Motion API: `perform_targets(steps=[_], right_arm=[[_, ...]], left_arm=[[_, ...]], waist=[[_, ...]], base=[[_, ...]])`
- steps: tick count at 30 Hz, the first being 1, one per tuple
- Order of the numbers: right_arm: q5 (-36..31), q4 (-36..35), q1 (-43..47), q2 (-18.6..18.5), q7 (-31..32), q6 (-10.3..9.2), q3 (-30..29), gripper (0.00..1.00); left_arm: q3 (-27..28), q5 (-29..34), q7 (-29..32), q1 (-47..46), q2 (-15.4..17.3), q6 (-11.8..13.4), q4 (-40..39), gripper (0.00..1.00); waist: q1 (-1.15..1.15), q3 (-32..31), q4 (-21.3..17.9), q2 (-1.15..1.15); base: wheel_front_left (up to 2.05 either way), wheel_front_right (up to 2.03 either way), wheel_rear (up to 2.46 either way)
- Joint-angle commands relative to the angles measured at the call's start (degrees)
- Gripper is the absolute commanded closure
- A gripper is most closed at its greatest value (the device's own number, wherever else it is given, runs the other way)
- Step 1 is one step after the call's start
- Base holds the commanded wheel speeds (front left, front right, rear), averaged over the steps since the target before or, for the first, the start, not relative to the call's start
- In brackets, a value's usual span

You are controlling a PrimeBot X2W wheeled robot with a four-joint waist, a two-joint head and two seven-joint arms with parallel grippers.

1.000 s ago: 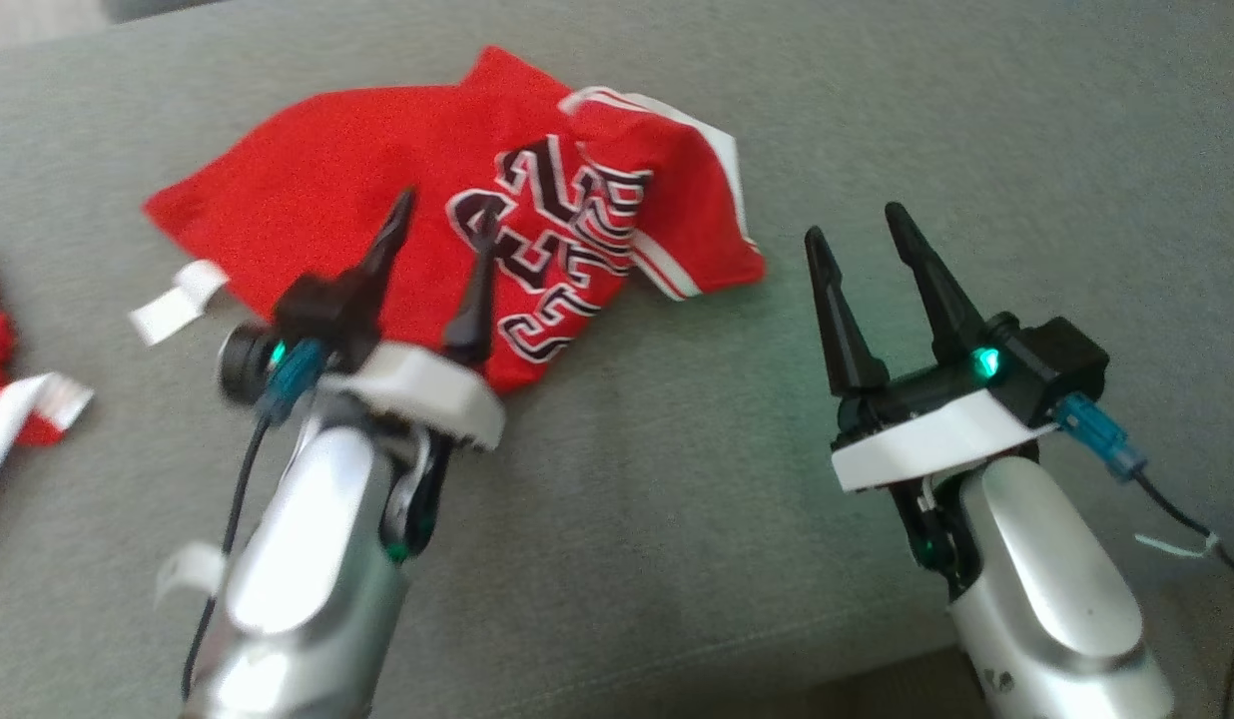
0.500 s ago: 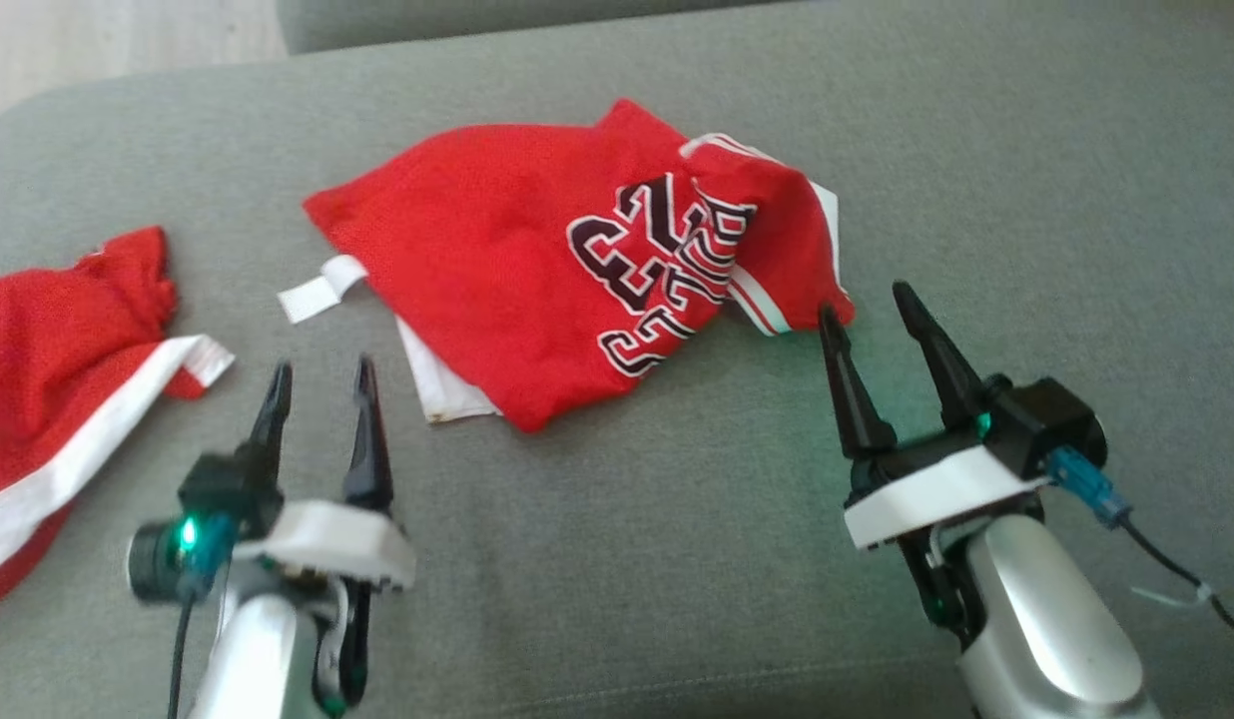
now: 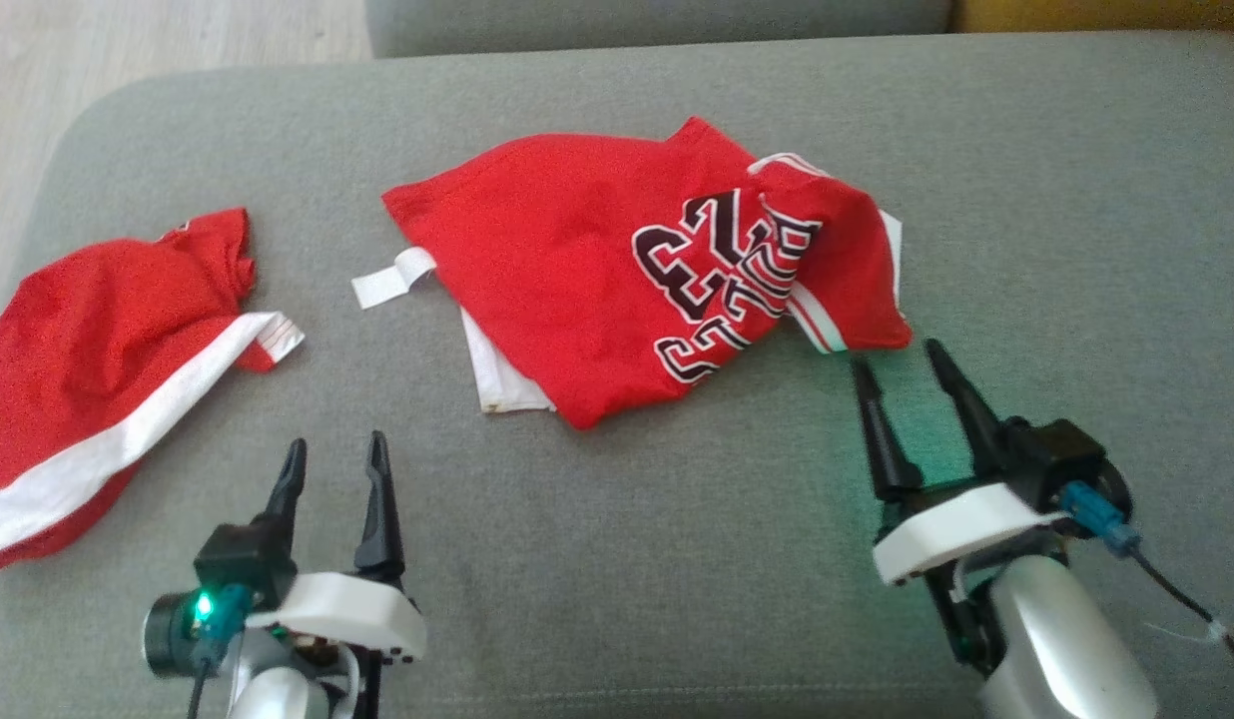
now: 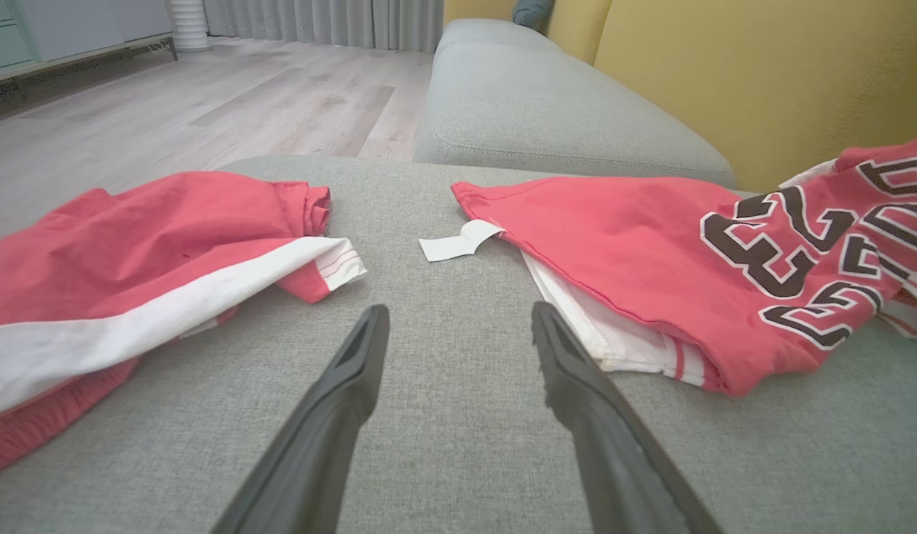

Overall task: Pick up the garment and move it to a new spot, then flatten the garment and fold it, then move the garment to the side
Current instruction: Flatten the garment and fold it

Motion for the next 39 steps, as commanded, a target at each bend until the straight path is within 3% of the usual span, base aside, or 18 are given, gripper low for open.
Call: perform_targets(steps=[1,18,20,26,30,36,37,38,39], right_arm=[[-1.0,-0.5,-2.1,0.3,-0.6,0.43,-0.7,0.00],[-11.9,14.0,-11.7,0.3,-0.6,0.43,-12.2,0.00],[-13.0,15.3,-12.8,0.3,-0.6,0.43,-13.5,1.00],[-15.6,14.7,-17.8,-2.5,-0.6,0.43,-15.3,1.00],[-18.4,15.8,-23.7,-9.2,-0.6,0.43,-15.2,1.00],[-23.7,22.9,-34.6,-19.3,2.4,0.43,-15.1,1.00],[-24.1,24.4,-35.9,-20.2,3.1,0.43,-15.1,0.85],[-24.4,26.1,-37.0,-21.0,4.0,0.43,-15.2,0.00],[-25.0,27.9,-37.9,-21.6,5.4,0.43,-15.3,0.00]], left_arm=[[0.9,-0.3,-0.3,-1.7,0.4,0.3,-1.9,0.00],[-3.3,-2.1,-0.3,-4.7,0.4,0.1,-1.3,0.00],[-3.4,-2.4,-0.3,-4.8,0.4,0.2,-1.3,0.00],[-4.3,-3.0,-0.3,-5.6,0.4,0.2,-1.7,0.00],[-6.2,-3.6,-0.3,-6.3,0.4,0.0,-1.7,0.00],[-9.6,-4.8,-0.3,-6.2,0.4,-0.4,-1.1,0.00],[-10.1,-4.7,-0.3,-6.1,0.4,-0.5,-0.9,0.00],[-10.5,-4.6,-0.3,-6.0,0.4,-0.6,-0.6,0.00],[-10.8,-4.6,-0.3,-6.0,0.4,-0.7,-0.5,0.00]], waist=[[0.00,0.9,1.0,0.00],[0.00,6.3,8.4,0.00],[0.00,6.7,8.8,0.00],[0.00,7.7,9.8,0.00],[0.00,8.3,11.5,0.00],[0.00,9.4,15.5,0.00],[0.00,9.5,16.2,0.00],[0.00,9.6,16.7,0.00],[0.00,9.6,17.1,0.00]], base=[[0.00,0.00,0.00],[0.00,0.00,0.00],[0.00,0.00,0.00],[0.00,0.00,0.00],[0.00,0.00,0.00],[0.00,0.00,0.00],[0.00,0.00,0.00],[0.00,0.00,0.00],[0.00,0.00,0.00]])
